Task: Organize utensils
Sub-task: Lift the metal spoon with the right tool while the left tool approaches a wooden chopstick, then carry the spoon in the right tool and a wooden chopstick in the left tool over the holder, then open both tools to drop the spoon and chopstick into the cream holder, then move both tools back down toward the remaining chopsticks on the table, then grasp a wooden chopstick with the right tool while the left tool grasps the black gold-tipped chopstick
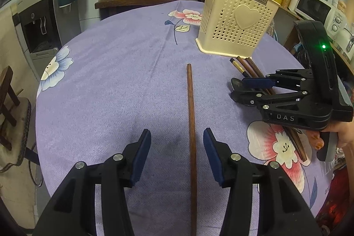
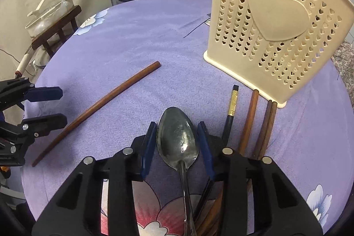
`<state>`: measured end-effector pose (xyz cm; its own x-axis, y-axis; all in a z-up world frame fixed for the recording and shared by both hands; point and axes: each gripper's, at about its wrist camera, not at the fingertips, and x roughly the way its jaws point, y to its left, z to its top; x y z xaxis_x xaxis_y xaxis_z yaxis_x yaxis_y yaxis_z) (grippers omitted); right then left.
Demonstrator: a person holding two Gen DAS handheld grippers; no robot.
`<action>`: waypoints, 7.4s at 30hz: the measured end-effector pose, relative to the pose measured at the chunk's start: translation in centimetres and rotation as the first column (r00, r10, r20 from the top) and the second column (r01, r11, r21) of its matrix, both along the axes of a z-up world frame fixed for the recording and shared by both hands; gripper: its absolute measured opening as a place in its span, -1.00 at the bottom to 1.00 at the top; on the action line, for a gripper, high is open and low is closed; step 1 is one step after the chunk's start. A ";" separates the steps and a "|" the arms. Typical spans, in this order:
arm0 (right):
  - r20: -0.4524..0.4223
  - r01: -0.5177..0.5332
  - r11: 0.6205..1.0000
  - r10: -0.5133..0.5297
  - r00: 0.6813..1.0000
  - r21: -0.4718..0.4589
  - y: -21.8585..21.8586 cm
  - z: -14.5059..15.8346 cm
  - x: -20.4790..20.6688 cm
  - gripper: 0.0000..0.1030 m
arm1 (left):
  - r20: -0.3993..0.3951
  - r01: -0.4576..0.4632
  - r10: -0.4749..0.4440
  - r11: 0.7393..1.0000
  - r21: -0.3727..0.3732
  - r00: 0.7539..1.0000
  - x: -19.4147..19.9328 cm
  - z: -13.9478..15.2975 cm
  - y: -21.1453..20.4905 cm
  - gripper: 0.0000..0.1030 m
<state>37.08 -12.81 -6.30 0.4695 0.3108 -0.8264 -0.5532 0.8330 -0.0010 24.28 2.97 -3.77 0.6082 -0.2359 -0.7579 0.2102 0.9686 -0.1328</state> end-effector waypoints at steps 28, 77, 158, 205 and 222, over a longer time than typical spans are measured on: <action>0.160 0.120 0.933 -0.183 0.970 0.338 -5.7 11.7 -8.8 -0.31 | -0.048 0.056 -0.050 0.990 0.133 0.998 9.3 -0.6 -6.4 -0.45; 0.197 0.137 0.938 -0.207 0.958 0.318 -5.2 13.2 -8.2 -0.33 | 0.368 0.042 -0.005 0.995 -0.093 0.930 1.8 15.5 0.3 -0.84; 0.192 0.382 0.922 -0.388 0.902 0.064 -12.4 2.9 -10.3 0.63 | 0.187 0.028 -0.020 0.999 -0.039 0.982 -1.8 3.4 -2.2 0.83; 0.089 0.414 0.907 -0.420 0.903 0.078 -16.3 1.8 -8.0 0.29 | -0.061 0.108 -0.107 0.994 0.006 0.992 8.8 -0.9 -12.7 -0.58; -0.039 0.346 0.924 -0.344 0.938 0.161 -12.4 0.6 3.6 -0.40 | -0.071 0.102 -0.101 0.995 0.006 0.992 10.4 -0.7 -10.8 -0.58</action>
<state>40.70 -25.22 -5.72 0.5641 0.2620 -0.7830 -0.2309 0.9605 0.1551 34.69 -7.80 -4.47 0.5266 -0.2860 -0.8006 0.2979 0.9441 -0.1414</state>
